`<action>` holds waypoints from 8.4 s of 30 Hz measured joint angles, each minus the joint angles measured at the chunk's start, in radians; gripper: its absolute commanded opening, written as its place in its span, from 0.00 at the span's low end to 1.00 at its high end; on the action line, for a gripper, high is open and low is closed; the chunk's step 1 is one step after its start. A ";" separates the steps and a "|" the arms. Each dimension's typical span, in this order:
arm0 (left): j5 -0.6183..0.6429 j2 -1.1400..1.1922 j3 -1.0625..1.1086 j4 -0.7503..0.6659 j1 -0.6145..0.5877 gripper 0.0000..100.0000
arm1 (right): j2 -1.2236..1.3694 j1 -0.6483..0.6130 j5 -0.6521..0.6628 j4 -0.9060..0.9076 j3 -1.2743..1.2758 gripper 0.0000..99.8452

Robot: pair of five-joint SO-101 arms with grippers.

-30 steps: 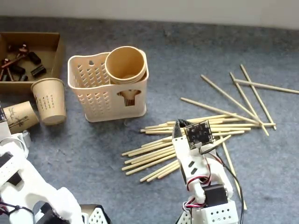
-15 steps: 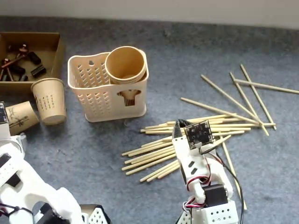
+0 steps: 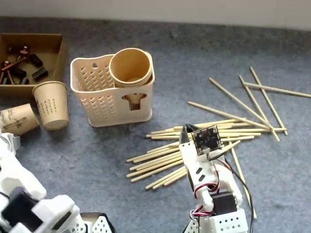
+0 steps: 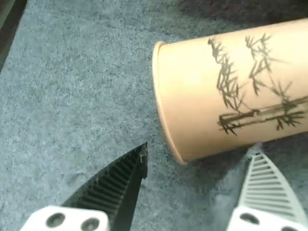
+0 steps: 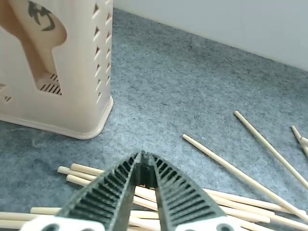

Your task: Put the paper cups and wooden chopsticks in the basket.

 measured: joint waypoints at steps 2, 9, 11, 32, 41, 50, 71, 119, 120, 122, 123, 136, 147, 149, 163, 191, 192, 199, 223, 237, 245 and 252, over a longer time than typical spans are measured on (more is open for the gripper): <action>0.000 0.095 -0.054 0.000 0.002 0.31 | 0.000 0.000 0.000 0.000 0.000 0.01; -0.107 0.175 -0.115 0.061 0.051 0.31 | 0.000 0.000 0.000 0.000 0.000 0.01; -0.106 0.173 -0.115 0.075 0.071 0.31 | 0.000 0.000 0.000 0.000 0.000 0.01; -0.020 -0.054 -0.117 0.385 0.287 0.21 | 0.000 0.000 0.000 0.000 0.000 0.01; 0.152 -0.055 -0.118 0.385 0.361 0.18 | 0.000 0.000 0.000 0.000 0.000 0.01; 0.206 -0.055 -0.170 0.400 0.367 0.08 | 0.000 0.000 0.000 0.000 0.000 0.01; 0.209 -0.055 -0.649 1.169 0.414 0.00 | 0.000 0.000 0.000 0.000 0.000 0.01; 0.209 -0.157 -1.306 1.339 1.180 0.01 | 0.000 0.000 0.000 0.000 0.000 0.01; 0.209 -0.157 -1.306 1.330 1.192 0.01 | 0.000 0.000 0.000 0.000 0.000 0.01; 0.209 -0.157 -1.292 1.315 1.220 0.01 | 0.000 0.000 0.000 0.000 0.000 0.01; 0.209 -0.157 -1.277 1.312 1.234 0.01 | 0.000 0.000 0.000 0.000 0.000 0.01; 0.209 -0.155 -1.073 1.194 1.292 0.01 | 0.000 0.000 0.000 0.000 0.000 0.01; 0.209 -0.155 -1.069 1.194 1.300 0.01 | 0.000 0.000 0.000 0.000 0.000 0.01; 0.209 -0.155 -1.066 1.194 1.298 0.05 | 0.000 0.000 0.000 0.000 0.000 0.01; 0.209 -0.155 -1.066 1.206 1.301 0.15 | 0.000 0.000 0.000 0.000 0.000 0.01; 0.209 -0.155 -1.003 0.901 1.300 0.14 | 0.000 0.000 0.000 0.000 0.000 0.01; 0.209 -0.155 -1.003 0.888 1.300 0.14 | 0.000 0.000 0.000 0.000 0.000 0.01; 0.209 -0.155 -1.003 0.838 1.300 0.14 | 0.000 0.000 0.000 0.000 0.000 0.01; 0.209 -0.160 -0.819 0.838 1.300 0.14 | 0.000 0.000 0.000 0.000 0.000 0.01; 0.209 -0.330 -0.858 0.875 1.269 0.15 | 0.000 0.000 0.000 0.000 0.000 0.01; 0.209 -0.410 -0.859 1.066 0.957 0.22 | 0.000 0.000 0.000 0.000 0.000 0.01; 0.381 -0.410 -0.865 1.183 0.546 0.36 | 0.000 0.000 0.000 0.000 0.000 0.01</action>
